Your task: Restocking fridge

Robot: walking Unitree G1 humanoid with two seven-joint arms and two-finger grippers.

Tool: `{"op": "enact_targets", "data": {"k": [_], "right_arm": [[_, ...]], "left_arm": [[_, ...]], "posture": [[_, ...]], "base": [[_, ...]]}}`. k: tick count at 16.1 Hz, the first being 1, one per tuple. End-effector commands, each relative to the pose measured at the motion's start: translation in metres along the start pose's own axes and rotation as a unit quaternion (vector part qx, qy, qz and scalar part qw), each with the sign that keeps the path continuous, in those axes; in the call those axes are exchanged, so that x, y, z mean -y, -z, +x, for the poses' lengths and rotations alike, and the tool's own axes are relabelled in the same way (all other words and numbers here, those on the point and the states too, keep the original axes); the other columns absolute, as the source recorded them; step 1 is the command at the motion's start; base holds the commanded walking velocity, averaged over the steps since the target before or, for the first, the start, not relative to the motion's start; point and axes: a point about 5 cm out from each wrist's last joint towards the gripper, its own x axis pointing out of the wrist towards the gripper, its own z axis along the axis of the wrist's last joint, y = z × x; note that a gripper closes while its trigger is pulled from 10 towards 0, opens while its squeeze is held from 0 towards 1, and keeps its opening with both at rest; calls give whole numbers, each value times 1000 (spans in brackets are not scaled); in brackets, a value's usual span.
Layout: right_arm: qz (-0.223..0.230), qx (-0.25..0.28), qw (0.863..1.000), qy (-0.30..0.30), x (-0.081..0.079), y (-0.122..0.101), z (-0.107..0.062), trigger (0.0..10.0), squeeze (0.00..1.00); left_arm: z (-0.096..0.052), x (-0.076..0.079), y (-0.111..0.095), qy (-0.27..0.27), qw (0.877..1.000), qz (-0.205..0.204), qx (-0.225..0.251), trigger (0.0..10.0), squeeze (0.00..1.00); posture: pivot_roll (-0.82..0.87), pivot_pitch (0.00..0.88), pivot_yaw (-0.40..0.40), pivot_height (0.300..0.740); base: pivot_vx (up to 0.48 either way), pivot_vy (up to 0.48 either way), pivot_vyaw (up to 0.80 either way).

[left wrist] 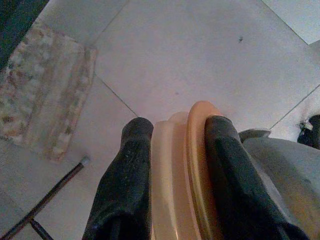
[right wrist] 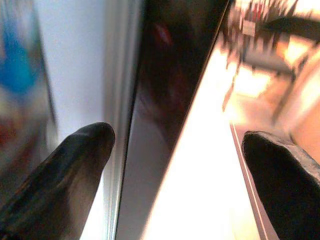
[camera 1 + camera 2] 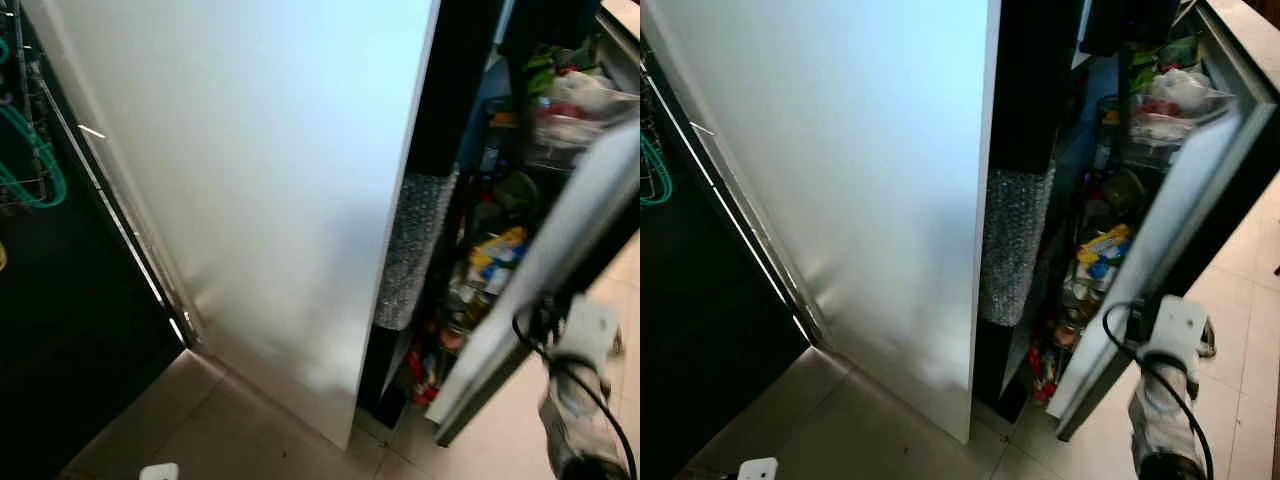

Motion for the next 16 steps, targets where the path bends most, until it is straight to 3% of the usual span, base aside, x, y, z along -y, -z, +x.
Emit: {"op": "enact_targets", "data": {"k": [1,2,4,5,6,8,9,11,12,16], "right_arm": [[-1,-50,999,0,7,22,-6,10000,0],[-9,-86,996,-1,11,38,-12,10000,0],[-37,-170,985,-19,17,74,-30,10000,0],[-36,-189,981,-25,18,81,-35,10000,0],[-34,-242,968,-46,16,102,-50,10000,0],[-37,-293,952,-80,10,122,-67,10000,0],[-51,-336,935,-104,7,137,-83,10000,0],[-83,-352,918,-160,0,145,-94,10000,0],[-53,-372,911,-169,-5,150,-100,10000,0],[-14,-388,910,-148,-9,155,-107,10000,0]], "left_arm": [[0,-4,0,-2,1000,-11,-5,10000,0],[0,-1,1,0,1000,-11,-6,10000,0],[-1,23,5,14,1000,-10,-8,10000,0],[-1,30,5,18,1000,-11,-8,10000,0],[-1,41,4,26,1000,-14,-7,10000,0],[-1,45,3,32,999,-20,-8,10000,0],[0,32,-1,24,999,-22,-8,10000,0],[1,20,-4,16,1000,-14,-7,10000,0],[2,17,-6,13,1000,-9,-7,10000,0],[2,-2,-6,3,1000,-12,-6,10000,0]], "posture": [[-1,0,-8,740],[-3,0,-7,740],[3,0,-6,740],[3,0,-6,740],[1,0,-3,740],[-2,0,5,740],[-1,0,8,740],[12,0,11,740],[11,0,14,740],[25,0,12,740]], "base": [[0,0,0],[0,0,0],[0,0,0],[0,0,0],[0,0,0],[0,0,0],[0,0,0],[0,0,0],[0,0,0],[0,-153,0]]}}
